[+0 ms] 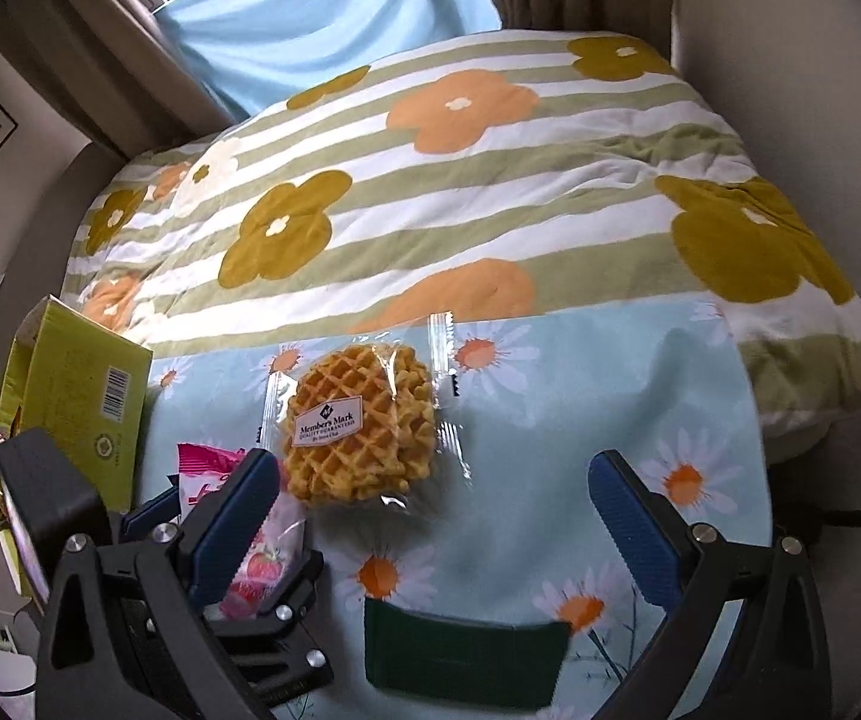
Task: Organize snacks
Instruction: 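Grasp the pink candy bag with the left tool while the right tool grasps the waffle pack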
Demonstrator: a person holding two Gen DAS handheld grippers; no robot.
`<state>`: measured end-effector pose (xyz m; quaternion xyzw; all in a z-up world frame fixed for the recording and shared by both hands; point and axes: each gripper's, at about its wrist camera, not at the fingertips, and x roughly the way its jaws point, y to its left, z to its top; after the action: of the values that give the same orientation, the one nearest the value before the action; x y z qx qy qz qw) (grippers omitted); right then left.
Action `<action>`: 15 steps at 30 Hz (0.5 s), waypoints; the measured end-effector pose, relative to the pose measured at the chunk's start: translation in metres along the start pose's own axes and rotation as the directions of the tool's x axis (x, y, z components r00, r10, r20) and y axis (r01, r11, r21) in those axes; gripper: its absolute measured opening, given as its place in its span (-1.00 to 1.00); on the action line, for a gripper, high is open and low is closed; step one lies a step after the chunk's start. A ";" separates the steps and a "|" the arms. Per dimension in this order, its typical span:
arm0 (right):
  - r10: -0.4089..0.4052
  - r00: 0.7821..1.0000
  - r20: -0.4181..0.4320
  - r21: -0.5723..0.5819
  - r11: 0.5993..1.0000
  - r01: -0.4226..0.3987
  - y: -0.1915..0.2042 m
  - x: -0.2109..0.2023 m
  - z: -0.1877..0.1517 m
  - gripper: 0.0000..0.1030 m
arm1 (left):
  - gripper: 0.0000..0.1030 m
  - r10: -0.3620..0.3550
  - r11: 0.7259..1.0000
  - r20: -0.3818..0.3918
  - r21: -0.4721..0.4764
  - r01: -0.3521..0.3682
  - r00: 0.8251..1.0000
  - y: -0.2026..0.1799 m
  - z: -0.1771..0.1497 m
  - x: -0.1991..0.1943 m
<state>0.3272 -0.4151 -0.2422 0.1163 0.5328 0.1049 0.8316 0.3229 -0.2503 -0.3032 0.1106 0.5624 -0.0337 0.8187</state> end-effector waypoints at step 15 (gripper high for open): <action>0.069 0.996 -0.054 -0.085 0.994 -0.073 0.012 0.040 0.014 0.99 | 0.09 0.017 0.994 0.045 0.106 -0.021 0.999 0.005 -0.006 -0.013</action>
<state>0.3560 -0.3926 -0.2670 0.0964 0.5442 0.1603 0.8178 0.3133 -0.2446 -0.2921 0.1586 0.5407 -0.0582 0.8241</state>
